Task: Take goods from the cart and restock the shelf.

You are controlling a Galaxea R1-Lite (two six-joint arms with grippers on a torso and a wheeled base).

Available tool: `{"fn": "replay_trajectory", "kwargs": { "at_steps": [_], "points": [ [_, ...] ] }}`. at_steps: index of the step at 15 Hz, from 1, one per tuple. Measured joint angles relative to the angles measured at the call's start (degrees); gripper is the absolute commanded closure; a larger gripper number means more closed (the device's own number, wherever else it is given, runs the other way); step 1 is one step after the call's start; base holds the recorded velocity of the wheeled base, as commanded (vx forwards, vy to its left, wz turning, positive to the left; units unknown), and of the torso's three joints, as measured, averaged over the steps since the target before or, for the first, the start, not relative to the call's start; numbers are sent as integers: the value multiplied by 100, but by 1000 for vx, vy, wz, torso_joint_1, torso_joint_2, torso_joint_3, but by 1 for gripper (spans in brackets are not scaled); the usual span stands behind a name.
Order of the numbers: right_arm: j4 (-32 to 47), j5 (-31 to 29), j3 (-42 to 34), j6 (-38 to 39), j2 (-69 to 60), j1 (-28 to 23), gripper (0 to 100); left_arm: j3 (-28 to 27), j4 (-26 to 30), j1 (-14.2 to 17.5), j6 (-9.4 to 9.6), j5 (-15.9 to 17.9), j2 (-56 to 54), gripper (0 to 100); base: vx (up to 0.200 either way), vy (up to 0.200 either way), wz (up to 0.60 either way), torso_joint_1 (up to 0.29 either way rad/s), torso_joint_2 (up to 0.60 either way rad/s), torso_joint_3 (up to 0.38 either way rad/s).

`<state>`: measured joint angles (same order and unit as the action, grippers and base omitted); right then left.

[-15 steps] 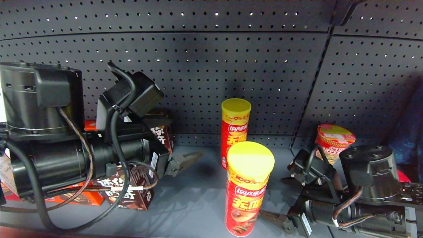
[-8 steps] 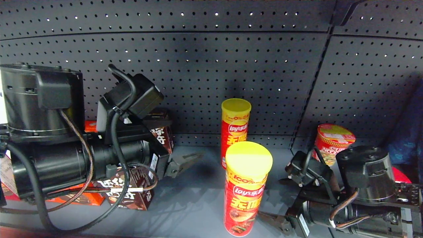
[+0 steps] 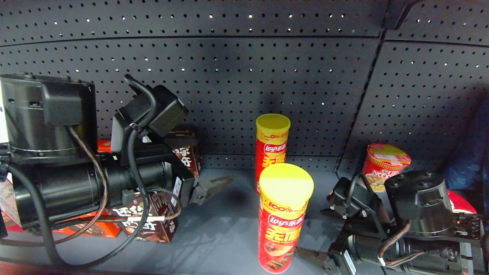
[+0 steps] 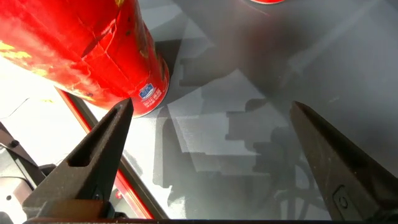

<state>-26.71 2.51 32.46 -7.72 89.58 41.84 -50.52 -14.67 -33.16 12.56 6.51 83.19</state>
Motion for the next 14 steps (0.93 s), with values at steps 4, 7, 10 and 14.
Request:
{"fn": "replay_trajectory", "kwargs": {
  "at_steps": [4,7,10,14],
  "points": [
    [-33,0,9,2,44,38,0,0,0,17,0,0,0,0,0,0,0,0,0,0],
    [-39,2,9,0,66,41,0,0,0,33,6,0,0,0,0,0,0,0,0,0],
    [-50,2,20,0,105,44,0,35,-6,37,9,0,0,0,0,0,0,0,0,0],
    [-123,-6,15,0,151,74,0,57,-6,44,5,0,-9,0,0,0,0,0,0,0]
  ]
}}
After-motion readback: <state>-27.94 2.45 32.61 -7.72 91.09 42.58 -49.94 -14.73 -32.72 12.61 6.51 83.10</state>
